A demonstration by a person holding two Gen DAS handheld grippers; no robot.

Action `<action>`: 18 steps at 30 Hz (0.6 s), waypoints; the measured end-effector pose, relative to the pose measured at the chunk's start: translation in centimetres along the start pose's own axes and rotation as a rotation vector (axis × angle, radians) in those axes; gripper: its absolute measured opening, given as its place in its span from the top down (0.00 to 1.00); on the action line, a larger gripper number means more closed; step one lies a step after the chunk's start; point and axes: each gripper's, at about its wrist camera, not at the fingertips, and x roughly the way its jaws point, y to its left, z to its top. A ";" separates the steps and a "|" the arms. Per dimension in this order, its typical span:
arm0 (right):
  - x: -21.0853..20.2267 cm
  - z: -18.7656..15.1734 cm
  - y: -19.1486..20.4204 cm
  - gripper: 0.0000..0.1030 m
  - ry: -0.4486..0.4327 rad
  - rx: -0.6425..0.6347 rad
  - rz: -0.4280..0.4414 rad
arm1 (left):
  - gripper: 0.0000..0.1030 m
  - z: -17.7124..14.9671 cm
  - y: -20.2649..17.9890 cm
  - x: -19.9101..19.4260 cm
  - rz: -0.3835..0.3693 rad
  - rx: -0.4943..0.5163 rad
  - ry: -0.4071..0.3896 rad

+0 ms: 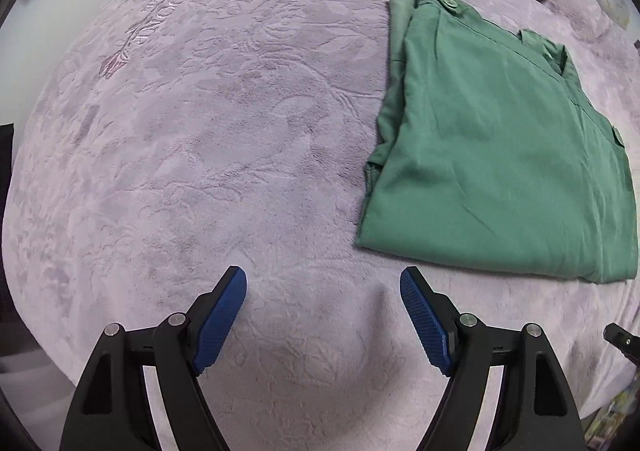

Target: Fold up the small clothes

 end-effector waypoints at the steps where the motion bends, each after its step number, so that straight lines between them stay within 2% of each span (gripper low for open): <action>1: 0.0 -0.3 0.3 0.66 0.002 -0.002 -0.003 | 0.22 -0.3 -0.3 -0.2 -0.005 0.008 0.002; 3: 0.1 -0.7 0.8 0.51 0.002 -0.002 -0.012 | 0.22 -0.7 -0.8 -0.4 -0.018 0.018 0.013; 6: 0.3 -1.1 1.6 0.50 0.007 0.006 -0.003 | 0.22 -0.9 -1.8 -0.6 -0.024 0.037 0.027; 10: 0.9 -1.6 2.5 0.42 0.020 0.006 -0.006 | 0.22 -1.6 -2.7 -0.6 -0.011 0.080 0.047; 14: 1.5 -1.8 3.5 0.38 0.025 -0.016 -0.004 | 0.22 -1.7 -2.7 -0.7 -0.035 0.068 0.049; 15: 1.6 -1.9 3.7 0.38 0.026 -0.018 -0.004 | 0.20 -1.7 -2.6 -0.7 -0.046 0.061 0.051; 16: 1.8 -1.9 3.9 0.37 0.026 -0.020 -0.002 | 0.05 -1.8 -2.4 -0.8 -0.054 0.053 0.052; 17: 1.9 -1.9 4.1 0.36 0.025 -0.023 0.000 | 0.00 -1.9 -2.1 -0.9 -0.054 0.044 0.048; 18: 2.0 -1.8 4.3 0.23 0.022 -0.024 0.002 | 0.00 -2.1 -1.7 -1.2 -0.054 0.039 0.035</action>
